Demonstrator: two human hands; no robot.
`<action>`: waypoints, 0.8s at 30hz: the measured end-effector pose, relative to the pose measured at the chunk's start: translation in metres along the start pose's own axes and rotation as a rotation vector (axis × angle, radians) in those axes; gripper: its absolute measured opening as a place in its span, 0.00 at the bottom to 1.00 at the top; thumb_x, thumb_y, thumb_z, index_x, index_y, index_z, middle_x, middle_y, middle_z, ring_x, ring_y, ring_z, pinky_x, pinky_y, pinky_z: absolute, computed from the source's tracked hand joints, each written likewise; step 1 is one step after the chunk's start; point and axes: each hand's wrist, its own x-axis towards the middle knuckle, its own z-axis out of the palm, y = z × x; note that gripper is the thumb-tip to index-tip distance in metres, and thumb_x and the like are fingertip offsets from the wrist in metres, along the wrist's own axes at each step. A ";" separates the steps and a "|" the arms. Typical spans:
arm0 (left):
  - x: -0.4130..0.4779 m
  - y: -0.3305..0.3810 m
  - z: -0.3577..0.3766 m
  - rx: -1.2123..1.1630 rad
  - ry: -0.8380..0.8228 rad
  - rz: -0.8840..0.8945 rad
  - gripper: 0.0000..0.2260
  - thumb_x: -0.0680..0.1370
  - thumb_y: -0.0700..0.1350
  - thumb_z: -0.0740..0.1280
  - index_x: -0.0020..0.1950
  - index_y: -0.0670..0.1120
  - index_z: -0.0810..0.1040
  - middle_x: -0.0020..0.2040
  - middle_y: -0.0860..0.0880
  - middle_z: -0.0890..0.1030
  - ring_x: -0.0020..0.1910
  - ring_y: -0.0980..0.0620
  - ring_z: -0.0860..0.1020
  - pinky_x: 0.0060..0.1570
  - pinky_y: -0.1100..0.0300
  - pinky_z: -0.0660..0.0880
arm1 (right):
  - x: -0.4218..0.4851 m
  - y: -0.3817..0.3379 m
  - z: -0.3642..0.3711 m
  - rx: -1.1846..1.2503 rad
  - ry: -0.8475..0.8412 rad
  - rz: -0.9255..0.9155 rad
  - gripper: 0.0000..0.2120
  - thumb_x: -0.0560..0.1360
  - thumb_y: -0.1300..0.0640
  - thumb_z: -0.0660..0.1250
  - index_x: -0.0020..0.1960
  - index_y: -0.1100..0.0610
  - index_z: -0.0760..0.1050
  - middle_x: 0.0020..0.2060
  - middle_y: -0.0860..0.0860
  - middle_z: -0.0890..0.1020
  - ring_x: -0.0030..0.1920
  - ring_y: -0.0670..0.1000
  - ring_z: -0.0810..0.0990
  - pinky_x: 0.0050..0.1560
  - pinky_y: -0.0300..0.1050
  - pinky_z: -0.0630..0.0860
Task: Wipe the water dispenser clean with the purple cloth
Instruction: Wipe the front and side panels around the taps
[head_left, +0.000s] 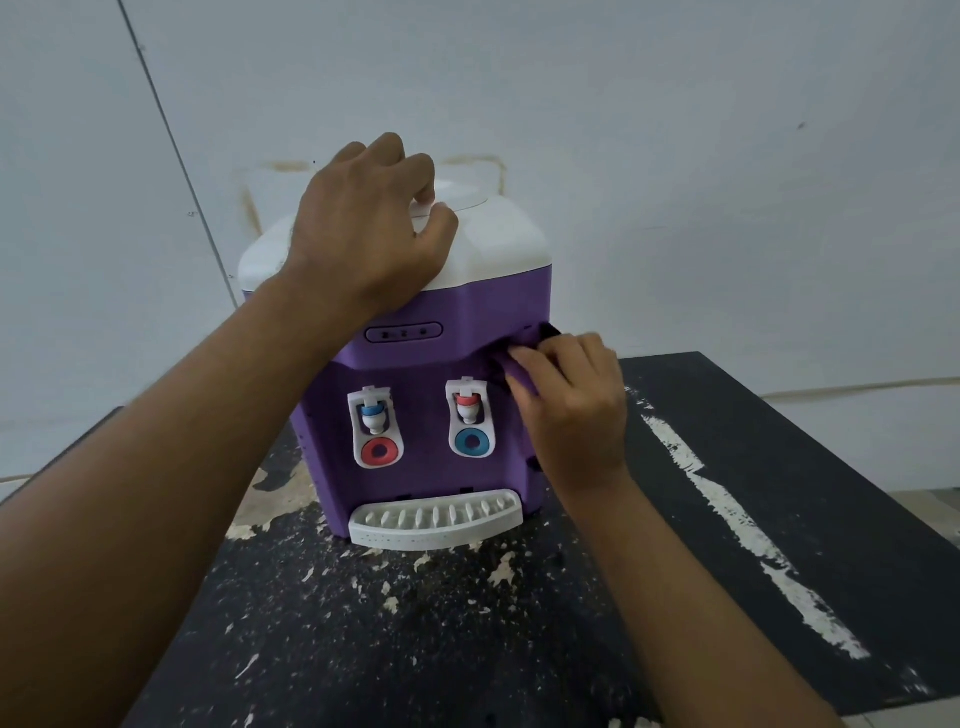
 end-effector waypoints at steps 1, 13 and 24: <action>0.000 0.000 0.000 0.001 -0.001 -0.001 0.13 0.79 0.49 0.61 0.49 0.41 0.80 0.46 0.45 0.76 0.45 0.44 0.71 0.45 0.53 0.66 | 0.001 -0.002 0.001 -0.041 0.006 0.006 0.05 0.82 0.56 0.76 0.53 0.57 0.89 0.43 0.54 0.84 0.43 0.57 0.81 0.45 0.52 0.77; 0.001 -0.002 0.001 0.010 -0.018 -0.013 0.14 0.78 0.50 0.60 0.50 0.42 0.80 0.48 0.45 0.78 0.46 0.44 0.72 0.45 0.52 0.69 | -0.061 -0.010 -0.012 -0.229 -0.182 0.005 0.04 0.79 0.50 0.79 0.51 0.49 0.89 0.41 0.49 0.82 0.39 0.53 0.79 0.43 0.50 0.71; 0.002 -0.001 0.001 0.007 -0.011 -0.023 0.15 0.78 0.51 0.61 0.51 0.42 0.81 0.49 0.45 0.78 0.47 0.45 0.72 0.46 0.53 0.70 | -0.047 -0.014 -0.005 -0.248 -0.118 0.012 0.03 0.78 0.53 0.81 0.47 0.51 0.89 0.39 0.50 0.83 0.36 0.54 0.79 0.40 0.49 0.74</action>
